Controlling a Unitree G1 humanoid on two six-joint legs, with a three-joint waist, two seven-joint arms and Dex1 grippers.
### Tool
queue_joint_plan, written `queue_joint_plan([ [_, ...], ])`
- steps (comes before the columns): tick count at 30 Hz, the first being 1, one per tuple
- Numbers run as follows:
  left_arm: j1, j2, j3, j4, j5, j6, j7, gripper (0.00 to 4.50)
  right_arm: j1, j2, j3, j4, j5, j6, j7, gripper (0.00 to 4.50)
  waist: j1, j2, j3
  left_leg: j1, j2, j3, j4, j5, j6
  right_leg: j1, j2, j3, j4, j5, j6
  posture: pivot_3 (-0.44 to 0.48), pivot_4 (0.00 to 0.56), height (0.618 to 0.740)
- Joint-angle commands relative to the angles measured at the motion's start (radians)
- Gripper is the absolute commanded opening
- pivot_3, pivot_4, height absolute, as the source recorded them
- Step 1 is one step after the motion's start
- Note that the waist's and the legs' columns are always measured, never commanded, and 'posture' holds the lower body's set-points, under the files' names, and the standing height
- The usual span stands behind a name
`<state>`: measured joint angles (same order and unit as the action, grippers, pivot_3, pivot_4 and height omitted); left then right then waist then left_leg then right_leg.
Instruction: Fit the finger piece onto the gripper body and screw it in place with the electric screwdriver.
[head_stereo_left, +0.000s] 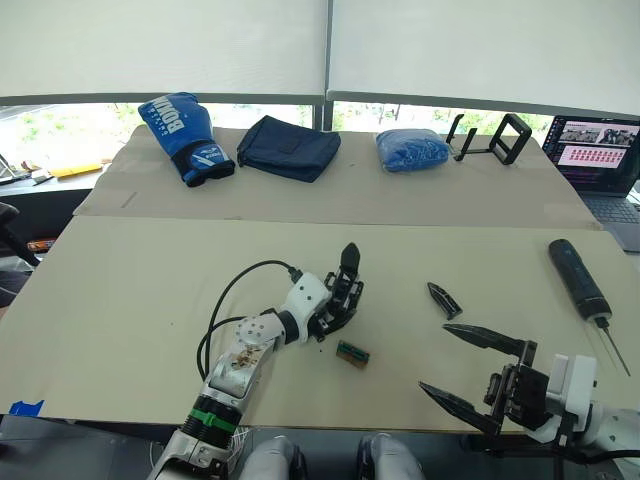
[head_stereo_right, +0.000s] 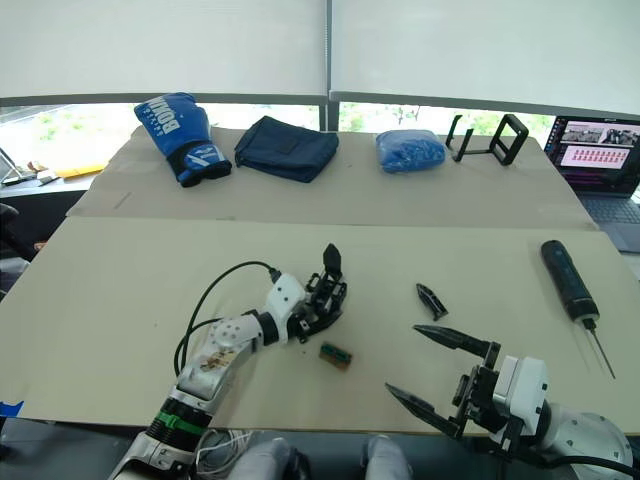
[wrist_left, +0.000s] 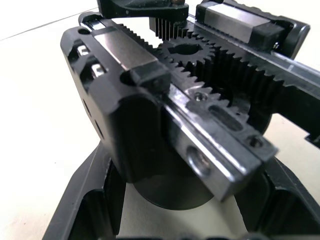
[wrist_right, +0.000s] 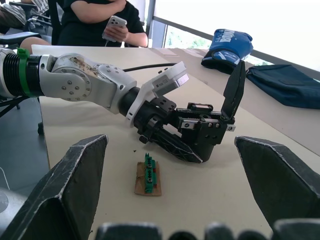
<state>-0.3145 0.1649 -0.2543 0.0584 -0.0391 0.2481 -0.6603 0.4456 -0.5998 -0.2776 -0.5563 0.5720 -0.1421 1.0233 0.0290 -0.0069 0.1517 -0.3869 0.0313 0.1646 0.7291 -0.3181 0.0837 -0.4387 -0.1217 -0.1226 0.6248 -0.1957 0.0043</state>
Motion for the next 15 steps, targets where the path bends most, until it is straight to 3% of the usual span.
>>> queue_joint_plan([
  [1,0.005,-0.006,-0.017,-0.004,-0.018,-0.018,-0.014,2.35,-0.002,-0.004,-0.005,-0.020,0.010,-0.004,0.000,4.50,0.001,0.000,0.000,0.000,0.000,0.000,0.000,0.000,0.000,0.000,0.000,0.000,0.000,0.000,0.000,0.000,0.150,0.740],
  [2,0.008,-0.007,-0.010,-0.006,-0.029,-0.010,-0.015,2.35,-0.003,-0.004,-0.004,-0.020,0.010,-0.004,-0.001,4.50,0.002,0.000,0.000,0.000,0.000,0.000,0.000,0.000,0.000,0.000,0.000,0.000,0.000,0.000,0.000,0.000,0.150,0.740],
  [6,0.012,0.004,0.006,-0.013,-0.047,-0.003,-0.020,4.25,-0.003,-0.004,-0.003,-0.021,0.010,-0.003,-0.003,4.50,0.002,0.000,0.000,0.000,0.000,0.000,0.000,0.000,0.000,0.000,0.000,0.000,0.000,0.000,0.000,0.000,0.150,0.740],
  [7,0.012,0.012,0.018,-0.020,-0.067,0.009,-0.034,4.49,-0.003,-0.004,-0.003,-0.023,0.010,-0.002,-0.005,4.50,0.002,0.000,0.000,0.000,0.000,0.000,0.000,0.000,0.000,0.000,0.000,0.000,0.000,0.000,0.000,0.000,0.150,0.740],
  [11,-0.023,0.115,0.039,-0.001,-0.107,-0.008,-0.157,4.49,0.001,-0.010,-0.007,-0.027,0.014,0.004,-0.002,4.50,-0.002,0.000,0.000,0.001,0.000,0.000,0.000,0.000,0.000,0.000,0.000,0.000,0.000,0.000,0.000,0.000,0.150,0.740],
  [15,-0.105,0.205,0.048,0.146,-0.103,-0.118,-0.278,4.49,-0.008,-0.011,-0.016,-0.025,0.026,0.013,-0.012,4.50,-0.006,0.001,0.000,0.001,0.000,0.000,0.000,0.001,-0.001,0.000,0.001,0.000,0.001,0.000,0.000,0.000,0.150,0.740],
])
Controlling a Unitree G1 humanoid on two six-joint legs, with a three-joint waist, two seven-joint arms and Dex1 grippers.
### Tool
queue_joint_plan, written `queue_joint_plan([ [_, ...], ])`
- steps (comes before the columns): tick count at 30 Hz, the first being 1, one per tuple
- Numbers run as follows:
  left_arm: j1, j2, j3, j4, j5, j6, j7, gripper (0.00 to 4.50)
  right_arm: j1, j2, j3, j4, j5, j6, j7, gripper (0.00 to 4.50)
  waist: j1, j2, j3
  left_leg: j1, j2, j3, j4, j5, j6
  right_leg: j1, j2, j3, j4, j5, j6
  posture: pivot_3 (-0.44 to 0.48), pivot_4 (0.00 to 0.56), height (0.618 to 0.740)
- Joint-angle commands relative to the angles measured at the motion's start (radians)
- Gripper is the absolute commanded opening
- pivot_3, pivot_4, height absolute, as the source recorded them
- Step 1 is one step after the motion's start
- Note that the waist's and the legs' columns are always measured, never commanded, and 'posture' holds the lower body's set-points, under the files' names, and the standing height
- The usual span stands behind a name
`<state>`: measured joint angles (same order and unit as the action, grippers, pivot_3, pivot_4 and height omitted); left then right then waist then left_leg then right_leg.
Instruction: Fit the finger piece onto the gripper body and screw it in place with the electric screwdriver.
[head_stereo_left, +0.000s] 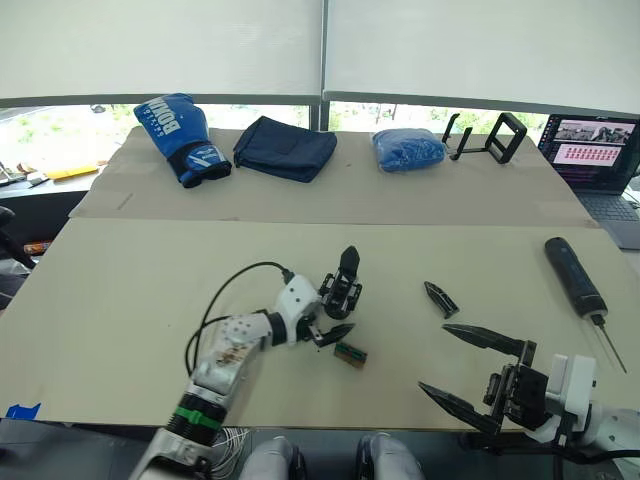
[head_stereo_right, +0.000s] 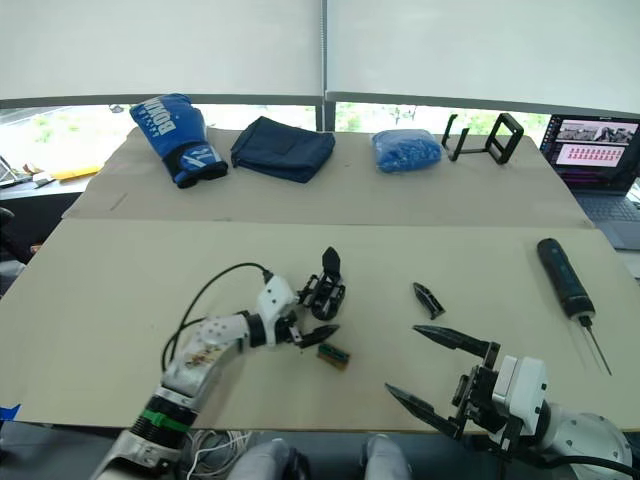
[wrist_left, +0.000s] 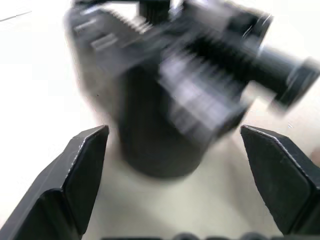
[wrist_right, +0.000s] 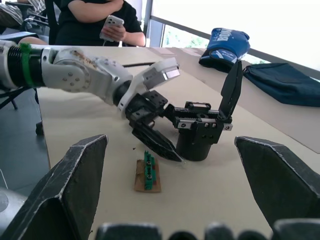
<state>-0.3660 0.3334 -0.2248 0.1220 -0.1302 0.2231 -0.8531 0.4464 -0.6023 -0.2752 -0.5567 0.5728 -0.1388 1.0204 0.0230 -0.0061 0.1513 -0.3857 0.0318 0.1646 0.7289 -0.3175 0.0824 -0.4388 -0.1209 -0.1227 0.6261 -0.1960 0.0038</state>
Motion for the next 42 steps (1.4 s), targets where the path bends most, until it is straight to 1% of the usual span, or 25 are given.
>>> queue_joint_plan([
  [1,-0.082,0.049,0.023,0.135,-0.019,-0.128,-0.122,4.49,-0.013,-0.009,-0.018,-0.025,0.025,0.011,-0.011,4.50,0.000,0.000,0.000,0.000,0.000,0.000,0.000,0.000,0.000,0.000,0.000,0.000,0.000,0.000,0.000,0.000,0.150,0.740],
  [3,-0.131,0.063,0.027,0.227,-0.021,-0.192,-0.178,4.49,-0.018,-0.009,-0.014,-0.026,0.023,0.014,-0.012,4.50,0.002,0.000,0.000,0.000,0.000,0.000,0.000,0.000,0.000,0.000,0.000,0.000,0.000,0.000,0.000,0.000,0.150,0.740],
  [5,-0.182,0.071,0.023,0.328,-0.036,-0.225,-0.272,4.49,-0.021,-0.007,-0.007,-0.033,0.016,0.012,-0.010,4.50,0.004,0.000,0.000,-0.001,0.000,0.000,0.000,0.000,0.000,0.000,0.000,0.000,-0.001,0.000,0.000,0.000,0.150,0.740],
  [6,-0.207,0.069,0.022,0.376,-0.043,-0.266,-0.323,4.49,-0.024,-0.005,-0.004,-0.036,0.015,0.013,-0.012,4.50,0.005,0.000,0.000,-0.001,-0.001,0.000,0.000,0.000,0.000,0.000,-0.001,0.000,-0.001,0.000,0.000,0.000,0.150,0.740],
  [10,-0.312,0.028,0.034,0.544,-0.054,-0.372,-0.426,4.49,-0.031,-0.007,-0.001,-0.035,0.012,0.013,-0.009,4.50,0.004,0.000,0.000,-0.002,-0.001,0.001,0.000,0.000,0.000,0.000,0.000,-0.001,-0.001,0.000,0.000,0.000,0.150,0.740],
  [13,-0.365,-0.007,0.031,0.643,-0.039,-0.435,-0.476,4.49,-0.032,-0.011,-0.006,-0.031,0.011,0.012,-0.006,4.50,0.002,0.000,0.000,-0.002,-0.001,0.001,0.000,0.000,0.000,0.000,0.000,-0.001,-0.001,0.000,0.000,0.000,0.150,0.740],
  [16,-0.408,-0.046,0.029,0.735,-0.018,-0.491,-0.490,4.49,-0.030,-0.013,-0.011,-0.030,0.010,0.012,-0.005,4.50,-0.001,-0.001,0.000,-0.002,-0.002,0.001,0.000,0.000,0.001,0.000,0.001,0.000,-0.001,0.000,0.000,0.000,0.150,0.740],
  [19,-0.430,-0.076,0.025,0.775,-0.005,-0.511,-0.496,4.49,-0.021,-0.012,-0.016,-0.035,0.008,0.010,-0.009,4.50,-0.005,-0.001,0.000,-0.002,-0.002,0.001,0.000,0.000,0.001,0.000,0.001,0.000,-0.001,0.000,0.000,0.000,0.150,0.740],
  [24,-0.471,-0.089,0.017,0.871,0.057,-0.586,-0.472,4.49,-0.006,-0.008,-0.016,-0.046,0.005,0.006,-0.015,4.50,-0.010,-0.001,0.001,-0.002,-0.002,0.000,0.000,0.000,0.001,0.000,0.001,0.000,-0.001,0.000,0.000,0.000,0.150,0.740],
  [28,-0.492,-0.104,0.024,0.911,0.070,-0.603,-0.467,4.49,-0.003,-0.010,-0.013,-0.048,0.004,0.004,-0.019,4.50,-0.010,-0.001,0.001,-0.002,-0.002,0.000,0.000,-0.001,0.002,0.000,0.001,0.000,-0.001,0.000,0.000,0.000,0.150,0.740],
  [30,-0.490,-0.106,0.013,0.916,0.084,-0.607,-0.474,3.96,-0.009,-0.011,-0.008,-0.047,0.004,0.005,-0.021,4.50,-0.009,-0.001,0.001,-0.002,-0.002,0.000,0.000,-0.001,0.002,0.000,0.000,0.000,-0.001,0.000,0.000,0.000,0.150,0.740],
  [31,-0.487,-0.104,0.009,0.918,0.093,-0.615,-0.472,3.61,-0.011,-0.012,-0.007,-0.046,0.004,0.005,-0.021,4.50,-0.009,-0.001,0.001,-0.002,-0.002,0.000,0.000,-0.001,0.003,0.000,0.000,0.000,-0.001,0.000,0.000,0.000,0.150,0.740],
  [34,-0.476,-0.099,0.020,0.915,0.094,-0.614,-0.469,2.33,-0.010,-0.013,-0.007,-0.045,0.004,0.004,-0.019,4.50,-0.009,-0.001,0.001,-0.002,-0.002,0.000,0.000,-0.001,0.003,0.000,0.000,0.000,-0.001,0.001,0.000,0.000,0.150,0.740],
  [39,-0.454,-0.098,0.046,0.874,0.073,-0.593,-0.463,2.34,-0.011,-0.012,-0.005,-0.043,0.003,0.004,-0.018,4.50,-0.011,-0.001,0.001,-0.001,-0.002,0.000,0.000,-0.001,0.003,0.000,0.000,0.000,-0.001,0.001,0.000,0.000,0.150,0.740],
  [42,-0.433,-0.106,0.050,0.804,0.069,-0.547,-0.433,2.34,-0.013,-0.011,-0.002,-0.042,0.001,0.004,-0.020,4.50,-0.011,-0.001,0.001,-0.001,-0.002,0.000,0.000,-0.001,0.003,0.000,0.000,0.000,-0.001,0.001,0.000,0.000,0.150,0.740],
])
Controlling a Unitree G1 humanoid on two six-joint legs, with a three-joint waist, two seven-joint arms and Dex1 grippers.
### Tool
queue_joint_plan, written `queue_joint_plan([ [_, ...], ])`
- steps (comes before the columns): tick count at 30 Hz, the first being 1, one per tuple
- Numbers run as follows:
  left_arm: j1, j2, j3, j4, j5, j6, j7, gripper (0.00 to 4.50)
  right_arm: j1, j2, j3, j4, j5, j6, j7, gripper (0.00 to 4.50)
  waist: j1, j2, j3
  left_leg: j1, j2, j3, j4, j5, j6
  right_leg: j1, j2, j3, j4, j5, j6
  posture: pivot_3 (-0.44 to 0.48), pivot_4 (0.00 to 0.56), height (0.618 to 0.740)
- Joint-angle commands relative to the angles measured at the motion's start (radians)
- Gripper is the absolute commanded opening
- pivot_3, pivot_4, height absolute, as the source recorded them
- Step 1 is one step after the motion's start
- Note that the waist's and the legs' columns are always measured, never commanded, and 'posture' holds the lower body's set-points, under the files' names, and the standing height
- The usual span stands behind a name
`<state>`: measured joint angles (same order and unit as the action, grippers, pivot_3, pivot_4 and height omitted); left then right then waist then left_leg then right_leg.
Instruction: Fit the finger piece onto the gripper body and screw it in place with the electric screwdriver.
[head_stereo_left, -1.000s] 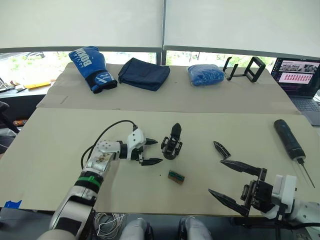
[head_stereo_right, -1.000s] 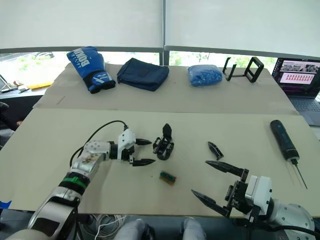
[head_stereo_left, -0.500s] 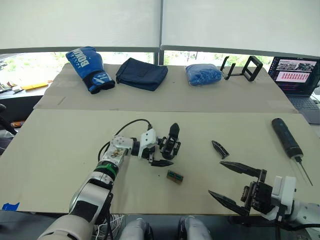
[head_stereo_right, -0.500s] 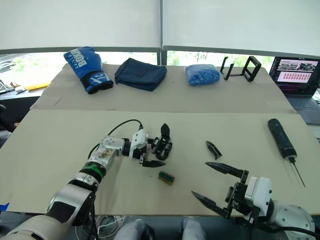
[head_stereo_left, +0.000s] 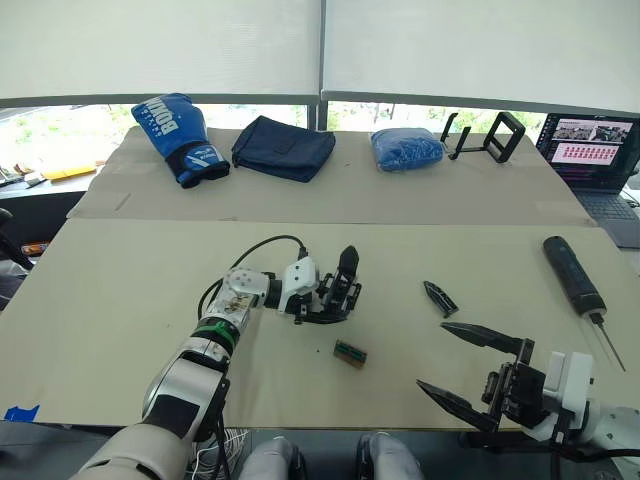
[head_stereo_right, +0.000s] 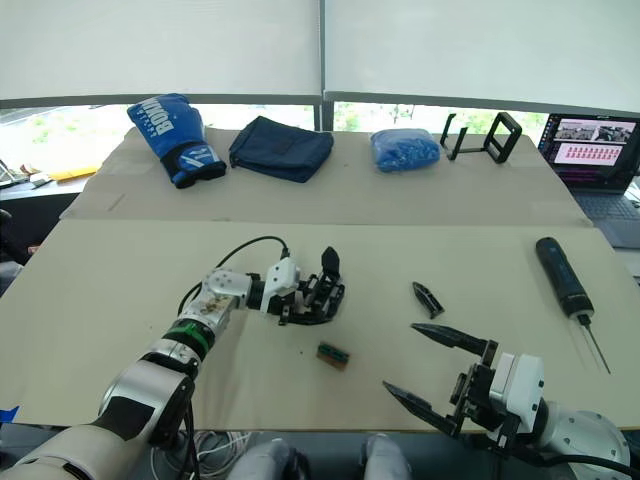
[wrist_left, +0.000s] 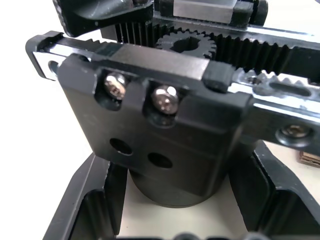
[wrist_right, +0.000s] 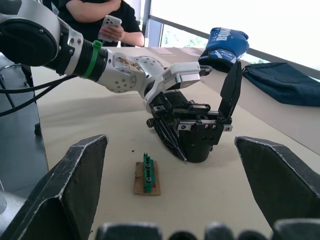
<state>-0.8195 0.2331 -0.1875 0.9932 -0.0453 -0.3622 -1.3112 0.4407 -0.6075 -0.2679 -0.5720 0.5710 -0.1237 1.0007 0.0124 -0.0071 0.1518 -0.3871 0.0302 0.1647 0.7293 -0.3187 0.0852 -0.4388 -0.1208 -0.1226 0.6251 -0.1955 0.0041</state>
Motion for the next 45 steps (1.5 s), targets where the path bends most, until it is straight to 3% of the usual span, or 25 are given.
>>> queue_joint_plan([
  [1,0.033,-0.011,0.013,-0.104,-0.021,0.063,0.032,2.34,-0.008,-0.005,-0.009,-0.026,0.002,-0.011,-0.001,4.50,0.001,0.000,0.000,0.000,0.000,0.000,0.000,0.000,0.000,0.000,0.000,0.000,0.000,0.000,0.000,0.000,0.150,0.740],
  [13,0.217,-0.019,-0.011,-0.547,-0.024,0.371,0.186,2.34,-0.012,-0.003,0.002,-0.023,-0.026,-0.014,-0.007,4.50,0.002,0.000,0.000,-0.001,0.000,0.000,0.000,0.000,0.000,0.000,0.000,0.000,0.000,0.000,0.001,0.000,0.150,0.740],
  [19,0.253,-0.009,-0.045,-0.600,-0.002,0.383,0.224,2.34,-0.022,-0.003,0.007,-0.021,-0.028,-0.013,-0.008,4.50,0.002,0.000,0.000,0.000,0.000,0.000,0.000,0.000,0.000,0.000,0.000,0.000,0.000,0.000,0.001,0.000,0.150,0.740],
  [30,0.259,0.025,-0.070,-0.551,-0.002,0.337,0.222,2.34,-0.017,-0.002,0.004,-0.027,-0.019,-0.009,-0.006,4.50,0.001,0.000,0.000,0.000,0.000,0.000,0.000,0.000,-0.001,0.000,0.000,0.000,0.000,0.000,0.000,0.000,0.150,0.740],
  [32,0.258,0.027,-0.068,-0.546,-0.008,0.343,0.217,3.38,-0.016,-0.002,0.004,-0.028,-0.017,-0.008,-0.007,4.50,0.001,0.000,0.000,0.000,0.000,0.000,0.000,0.000,-0.001,0.000,0.000,0.000,0.000,0.000,0.001,0.000,0.150,0.740],
  [35,0.253,0.041,-0.071,-0.532,-0.002,0.327,0.203,4.46,-0.012,-0.003,0.001,-0.030,-0.012,-0.006,-0.005,4.50,0.001,0.000,0.000,0.001,0.000,0.000,0.000,0.001,-0.001,0.000,0.000,0.000,0.000,0.000,0.001,0.000,0.150,0.740],
  [41,0.274,0.110,-0.039,-0.544,-0.031,0.316,0.155,4.46,0.038,-0.011,-0.059,-0.039,0.014,-0.005,-0.002,4.50,-0.002,0.001,0.000,0.002,0.000,0.000,0.000,0.001,-0.002,0.001,0.000,0.001,0.000,0.000,0.000,0.000,0.150,0.740],
  [45,0.354,0.249,0.053,-0.589,-0.136,0.289,0.051,4.46,0.150,0.031,-0.176,-0.040,0.059,0.000,-0.043,4.50,-0.005,0.001,-0.001,0.003,0.002,0.000,-0.001,0.001,-0.003,0.000,0.000,0.001,0.001,-0.001,0.000,0.000,0.150,0.740],
])
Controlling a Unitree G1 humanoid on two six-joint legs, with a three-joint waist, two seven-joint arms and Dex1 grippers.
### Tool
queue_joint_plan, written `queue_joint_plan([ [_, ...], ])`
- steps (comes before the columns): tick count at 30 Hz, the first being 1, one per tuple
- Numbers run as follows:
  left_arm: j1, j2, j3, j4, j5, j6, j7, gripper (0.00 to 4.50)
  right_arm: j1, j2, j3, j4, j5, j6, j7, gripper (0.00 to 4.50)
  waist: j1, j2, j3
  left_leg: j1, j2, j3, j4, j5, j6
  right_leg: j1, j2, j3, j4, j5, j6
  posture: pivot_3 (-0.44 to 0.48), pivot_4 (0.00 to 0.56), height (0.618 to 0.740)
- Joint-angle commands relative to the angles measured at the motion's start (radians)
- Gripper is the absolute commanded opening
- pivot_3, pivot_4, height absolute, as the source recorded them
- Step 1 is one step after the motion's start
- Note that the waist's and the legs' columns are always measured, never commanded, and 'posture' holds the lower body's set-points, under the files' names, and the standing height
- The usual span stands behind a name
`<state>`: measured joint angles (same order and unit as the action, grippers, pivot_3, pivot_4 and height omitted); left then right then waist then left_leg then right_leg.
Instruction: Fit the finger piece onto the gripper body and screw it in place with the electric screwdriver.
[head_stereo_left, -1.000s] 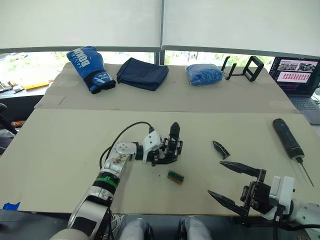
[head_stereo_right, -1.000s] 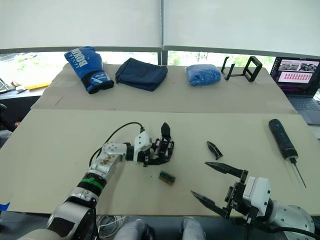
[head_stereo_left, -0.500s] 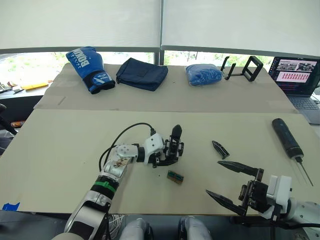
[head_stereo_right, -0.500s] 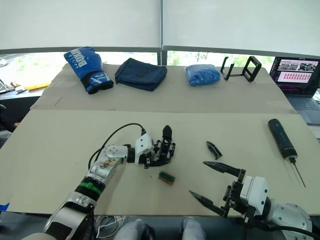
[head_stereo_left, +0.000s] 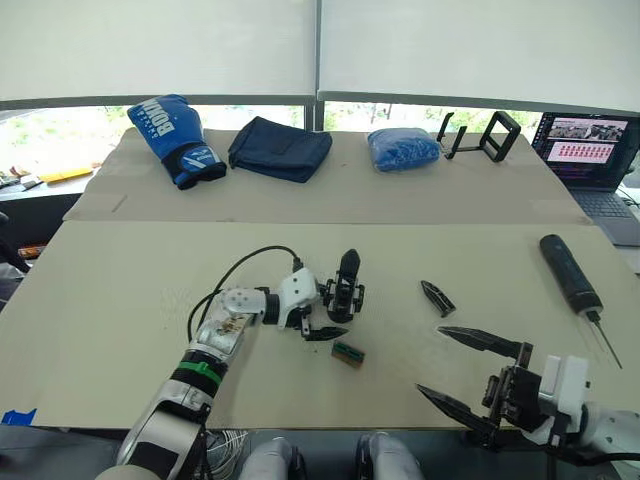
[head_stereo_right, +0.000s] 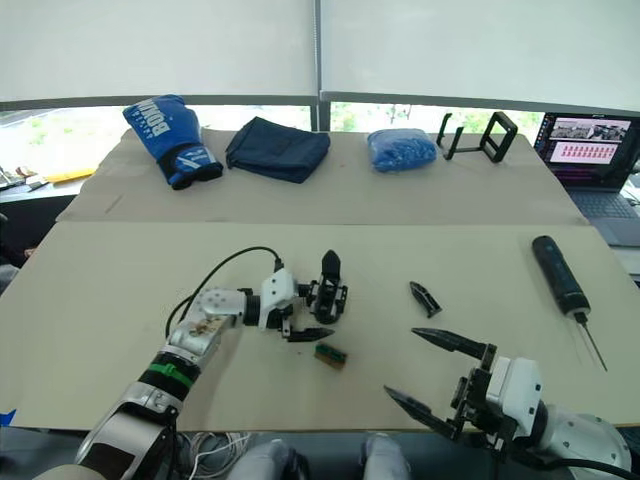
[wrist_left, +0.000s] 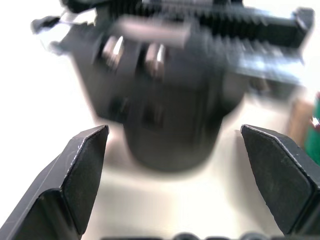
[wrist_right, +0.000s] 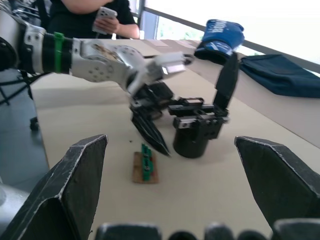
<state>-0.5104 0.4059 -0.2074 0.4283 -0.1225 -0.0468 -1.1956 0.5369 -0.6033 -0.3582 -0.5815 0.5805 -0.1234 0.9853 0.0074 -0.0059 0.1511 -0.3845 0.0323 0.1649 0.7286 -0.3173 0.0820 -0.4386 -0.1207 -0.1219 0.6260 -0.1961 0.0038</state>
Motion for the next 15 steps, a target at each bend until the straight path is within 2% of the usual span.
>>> queue_joint_plan([
  [1,0.069,0.108,0.095,-0.041,-0.092,-0.031,-0.100,4.46,0.082,0.046,-0.106,-0.027,0.049,-0.008,-0.040,4.50,0.000,0.000,0.000,0.000,0.001,0.000,0.000,0.000,-0.001,0.000,0.000,0.000,0.000,0.000,0.000,0.000,0.150,0.740],
  [5,0.165,0.194,0.178,-0.131,-0.221,-0.015,-0.208,4.46,0.184,0.127,-0.152,0.015,0.021,-0.060,-0.044,4.50,0.007,0.002,0.000,0.000,0.002,-0.001,-0.001,-0.001,-0.003,-0.001,-0.003,0.000,0.000,-0.002,0.000,0.000,0.150,0.740],
  [8,0.215,0.230,0.220,-0.187,-0.277,0.030,-0.224,4.46,0.220,0.160,-0.167,0.033,0.007,-0.055,-0.065,4.50,0.011,0.002,0.000,0.001,0.001,-0.001,-0.001,-0.006,-0.009,-0.002,-0.008,-0.001,-0.001,-0.005,0.004,0.000,0.150,0.740],
  [12,0.240,0.254,0.259,-0.316,-0.364,0.190,-0.182,4.46,0.173,0.118,-0.161,-0.056,0.029,0.082,-0.188,4.50,0.007,0.002,0.000,0.001,0.000,-0.001,-0.001,-0.006,-0.009,-0.001,-0.008,0.000,-0.001,-0.004,0.004,0.000,0.150,0.740],
  [15,0.251,0.263,0.262,-0.375,-0.394,0.230,-0.191,4.46,0.072,0.006,-0.155,-0.115,0.048,0.302,-0.325,4.50,0.000,0.004,0.000,0.001,0.000,0.000,-0.001,-0.006,-0.010,-0.001,-0.008,0.001,0.000,-0.004,0.004,0.000,0.150,0.740],
])
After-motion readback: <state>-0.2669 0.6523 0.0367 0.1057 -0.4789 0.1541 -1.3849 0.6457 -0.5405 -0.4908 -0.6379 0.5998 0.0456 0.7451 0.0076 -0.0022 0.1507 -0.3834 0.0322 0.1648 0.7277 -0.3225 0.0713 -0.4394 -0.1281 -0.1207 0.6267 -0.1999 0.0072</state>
